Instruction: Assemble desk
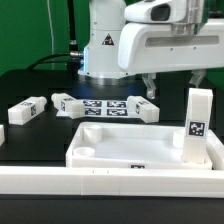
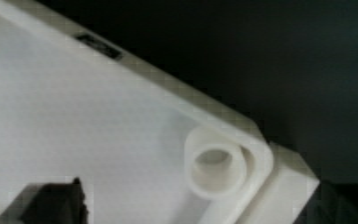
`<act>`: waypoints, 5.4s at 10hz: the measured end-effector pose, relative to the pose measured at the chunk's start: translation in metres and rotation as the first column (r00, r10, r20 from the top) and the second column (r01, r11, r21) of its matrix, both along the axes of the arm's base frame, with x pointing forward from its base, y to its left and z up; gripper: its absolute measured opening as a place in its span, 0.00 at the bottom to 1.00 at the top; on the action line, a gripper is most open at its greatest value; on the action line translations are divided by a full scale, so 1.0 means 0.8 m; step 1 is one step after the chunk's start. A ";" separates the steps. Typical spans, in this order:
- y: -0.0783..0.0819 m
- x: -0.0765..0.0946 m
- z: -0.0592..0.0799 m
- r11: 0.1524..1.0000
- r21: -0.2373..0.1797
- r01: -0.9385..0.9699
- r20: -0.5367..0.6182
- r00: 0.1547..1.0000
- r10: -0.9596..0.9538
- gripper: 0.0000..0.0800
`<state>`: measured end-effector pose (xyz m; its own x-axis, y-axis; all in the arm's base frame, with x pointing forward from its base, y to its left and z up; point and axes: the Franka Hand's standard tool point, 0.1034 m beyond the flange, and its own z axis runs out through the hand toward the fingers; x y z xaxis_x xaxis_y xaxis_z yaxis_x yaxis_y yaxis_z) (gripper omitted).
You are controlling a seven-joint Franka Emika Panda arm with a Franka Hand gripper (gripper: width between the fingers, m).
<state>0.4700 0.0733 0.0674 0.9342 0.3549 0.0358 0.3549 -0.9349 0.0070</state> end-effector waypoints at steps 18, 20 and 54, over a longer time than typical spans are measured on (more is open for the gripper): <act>-0.004 -0.103 -0.051 0.976 -0.201 -0.088 -0.767 0.634 -0.100 0.81; -0.004 -0.099 -0.058 0.975 -0.203 -0.092 -0.773 0.627 -0.101 0.81; -0.063 0.001 0.081 1.000 -0.023 -0.012 -0.405 0.914 0.002 0.36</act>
Offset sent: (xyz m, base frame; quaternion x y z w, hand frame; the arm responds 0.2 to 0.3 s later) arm 0.0000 0.0000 0.0000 0.0000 0.0000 0.0000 1.0000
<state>0.4708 0.0230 0.1323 0.8646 0.3571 -0.3534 0.3384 -0.9338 -0.1158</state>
